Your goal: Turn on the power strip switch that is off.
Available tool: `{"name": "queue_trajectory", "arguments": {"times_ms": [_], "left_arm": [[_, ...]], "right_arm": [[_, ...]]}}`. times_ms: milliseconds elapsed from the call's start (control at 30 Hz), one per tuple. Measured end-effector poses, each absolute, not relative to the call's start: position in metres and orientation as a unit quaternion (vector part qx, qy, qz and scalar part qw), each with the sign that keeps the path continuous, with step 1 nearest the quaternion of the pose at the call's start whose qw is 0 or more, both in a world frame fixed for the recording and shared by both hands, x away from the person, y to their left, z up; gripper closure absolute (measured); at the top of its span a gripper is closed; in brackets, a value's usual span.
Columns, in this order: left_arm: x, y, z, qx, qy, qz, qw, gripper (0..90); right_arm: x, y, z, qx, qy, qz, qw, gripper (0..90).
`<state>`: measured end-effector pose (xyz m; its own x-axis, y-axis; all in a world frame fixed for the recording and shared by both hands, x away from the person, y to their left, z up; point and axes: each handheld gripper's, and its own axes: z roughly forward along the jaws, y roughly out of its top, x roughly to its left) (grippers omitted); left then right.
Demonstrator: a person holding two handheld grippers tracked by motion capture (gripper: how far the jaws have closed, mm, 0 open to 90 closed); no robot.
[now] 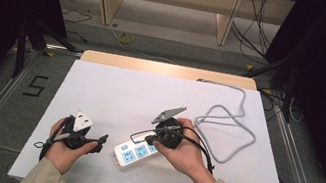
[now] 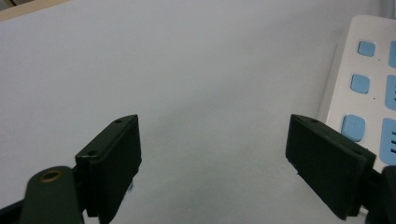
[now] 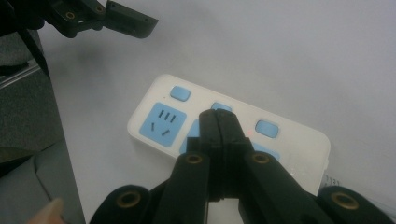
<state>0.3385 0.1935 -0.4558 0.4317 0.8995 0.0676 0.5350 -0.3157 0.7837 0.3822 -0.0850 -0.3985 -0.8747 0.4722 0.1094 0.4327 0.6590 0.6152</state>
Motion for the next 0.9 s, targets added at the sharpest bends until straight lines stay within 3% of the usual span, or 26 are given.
{"name": "queue_trajectory", "arguments": {"times_ms": [900], "left_arm": [[0.339,0.193,-0.456,0.772,0.463,0.258,0.349,18.0]], "right_arm": [[0.387,-0.062,-0.403,0.239,0.921,0.308,0.023,90.0]]}}
